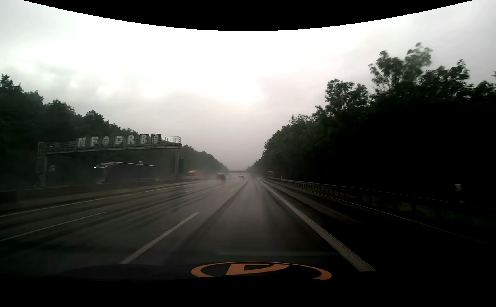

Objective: Follow the waypoints while adhering to traffic rules and regulations

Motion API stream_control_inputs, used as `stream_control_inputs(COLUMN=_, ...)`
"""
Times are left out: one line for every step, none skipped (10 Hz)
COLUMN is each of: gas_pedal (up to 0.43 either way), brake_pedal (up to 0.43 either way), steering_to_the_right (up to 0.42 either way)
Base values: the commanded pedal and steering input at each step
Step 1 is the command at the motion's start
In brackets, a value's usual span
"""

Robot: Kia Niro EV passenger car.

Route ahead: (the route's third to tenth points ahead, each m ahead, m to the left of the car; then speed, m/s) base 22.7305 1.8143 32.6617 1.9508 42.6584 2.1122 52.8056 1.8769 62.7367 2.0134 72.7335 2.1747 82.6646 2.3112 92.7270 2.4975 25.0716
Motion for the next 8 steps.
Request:
stream_control_inputs(gas_pedal=0.157, brake_pedal=0.000, steering_to_the_right=-0.002)
stream_control_inputs(gas_pedal=0.157, brake_pedal=0.000, steering_to_the_right=-0.002)
stream_control_inputs(gas_pedal=0.157, brake_pedal=0.000, steering_to_the_right=-0.003)
stream_control_inputs(gas_pedal=0.157, brake_pedal=0.000, steering_to_the_right=-0.003)
stream_control_inputs(gas_pedal=0.157, brake_pedal=0.000, steering_to_the_right=-0.004)
stream_control_inputs(gas_pedal=0.150, brake_pedal=0.000, steering_to_the_right=-0.004)
stream_control_inputs(gas_pedal=0.138, brake_pedal=0.000, steering_to_the_right=-0.004)
stream_control_inputs(gas_pedal=0.138, brake_pedal=0.000, steering_to_the_right=-0.004)
